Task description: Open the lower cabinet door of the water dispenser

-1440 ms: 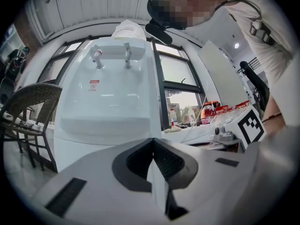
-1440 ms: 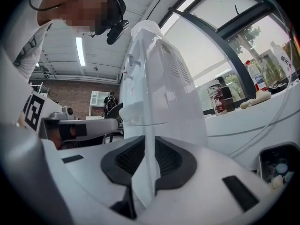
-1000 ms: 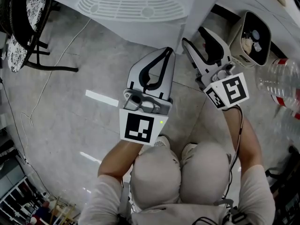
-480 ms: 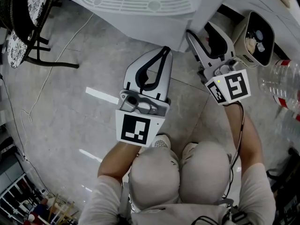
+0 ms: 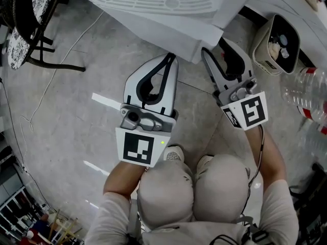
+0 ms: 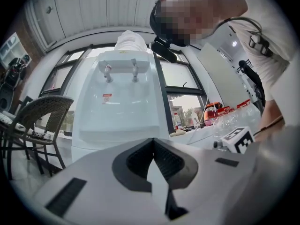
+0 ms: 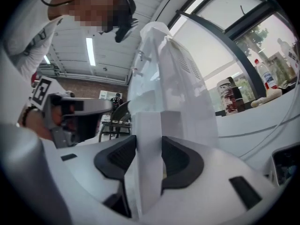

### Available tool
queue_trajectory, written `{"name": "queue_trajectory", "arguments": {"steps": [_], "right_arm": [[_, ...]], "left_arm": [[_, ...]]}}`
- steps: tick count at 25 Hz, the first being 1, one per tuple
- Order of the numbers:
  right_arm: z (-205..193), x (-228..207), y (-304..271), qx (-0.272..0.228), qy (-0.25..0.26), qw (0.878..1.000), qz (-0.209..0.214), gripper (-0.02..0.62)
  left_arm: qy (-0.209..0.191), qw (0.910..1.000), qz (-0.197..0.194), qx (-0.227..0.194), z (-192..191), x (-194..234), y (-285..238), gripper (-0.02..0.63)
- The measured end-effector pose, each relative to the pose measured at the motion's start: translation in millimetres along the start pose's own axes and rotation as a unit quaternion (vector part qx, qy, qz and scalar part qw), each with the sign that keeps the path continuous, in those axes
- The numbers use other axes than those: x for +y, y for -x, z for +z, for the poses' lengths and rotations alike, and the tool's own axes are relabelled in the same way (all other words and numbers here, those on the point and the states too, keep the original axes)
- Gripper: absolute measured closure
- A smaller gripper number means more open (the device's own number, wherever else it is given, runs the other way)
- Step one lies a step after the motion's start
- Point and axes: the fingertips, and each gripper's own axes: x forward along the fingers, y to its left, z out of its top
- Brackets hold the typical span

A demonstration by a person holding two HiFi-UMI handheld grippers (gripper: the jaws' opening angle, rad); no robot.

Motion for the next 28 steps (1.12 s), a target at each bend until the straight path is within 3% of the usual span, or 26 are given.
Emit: {"name": "queue_trajectory", "arguments": {"steps": [4,7,21,28], "right_arm": [[3.4,63.4,2.1,-0.004,0.009,0.996,0.087,0.419],[-0.3,92.7,1.5,-0.003,-0.006,0.993,0.121,0.414],[-5.8,180.6,-21.2,0.015,0.008,0.977,0.212,0.403],[-8.0,225.3,-42.9,0.014,-0.005,0.970,0.243,0.403]], "left_arm": [[-0.008,0.9998,0.016,-0.007,9.6,10.2,13.3,0.603],[-0.016,0.9994,0.032,-0.004,16.0,18.4,32.0,0.603],[-0.037,0.9899,0.132,0.034,22.7,78.0,126.7,0.603],[-0.046,0.9812,0.181,0.048,1.4,102.5,156.9,0.603]]}}
